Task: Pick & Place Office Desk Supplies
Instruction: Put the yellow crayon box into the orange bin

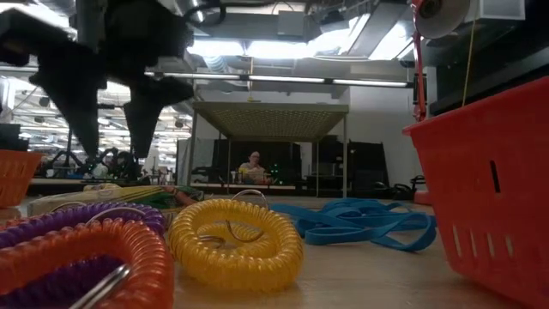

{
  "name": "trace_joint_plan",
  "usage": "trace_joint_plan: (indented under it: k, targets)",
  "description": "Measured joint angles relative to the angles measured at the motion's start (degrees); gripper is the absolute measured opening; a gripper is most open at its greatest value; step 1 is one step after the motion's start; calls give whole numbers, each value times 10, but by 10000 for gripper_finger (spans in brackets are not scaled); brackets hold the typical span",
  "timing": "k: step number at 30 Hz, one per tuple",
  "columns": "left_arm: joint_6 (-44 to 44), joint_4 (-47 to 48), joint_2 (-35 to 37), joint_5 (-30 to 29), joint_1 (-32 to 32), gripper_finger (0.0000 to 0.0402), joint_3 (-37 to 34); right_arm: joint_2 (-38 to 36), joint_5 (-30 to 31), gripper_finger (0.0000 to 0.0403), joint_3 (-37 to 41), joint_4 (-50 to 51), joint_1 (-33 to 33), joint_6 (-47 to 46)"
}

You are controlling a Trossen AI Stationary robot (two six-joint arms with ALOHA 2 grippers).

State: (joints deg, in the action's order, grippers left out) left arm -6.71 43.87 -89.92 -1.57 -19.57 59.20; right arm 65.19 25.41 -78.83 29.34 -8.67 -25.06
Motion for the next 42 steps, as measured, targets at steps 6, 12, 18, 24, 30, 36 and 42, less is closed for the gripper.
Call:
trace_joint_plan:
  k: [6, 12, 18, 24, 30, 36, 42]
  targets:
    - [-21, -6, -38, -4, 1, 239, 0, 0, -9, 151, 0, 0, 0, 1]
    - [-25, -51, -73, 7, 1, 240, 0, 0, -10, 151, 0, -1, 0, 2]
    - [-32, -65, -79, 15, 2, 231, 0, 0, -10, 151, 0, -1, 0, 2]
    - [-18, -82, -79, 51, 1, 199, -41, 0, -10, 151, 0, -1, 0, 3]
    - [43, -102, -76, 52, 1, 179, -73, 0, -10, 151, 0, -1, 0, 3]
    - [53, -103, -77, 33, 1, 144, -65, 0, -10, 151, 0, -1, 0, 3]
    - [61, -94, -79, 45, 1, 80, -64, 0, -10, 151, 0, -1, 0, 2]
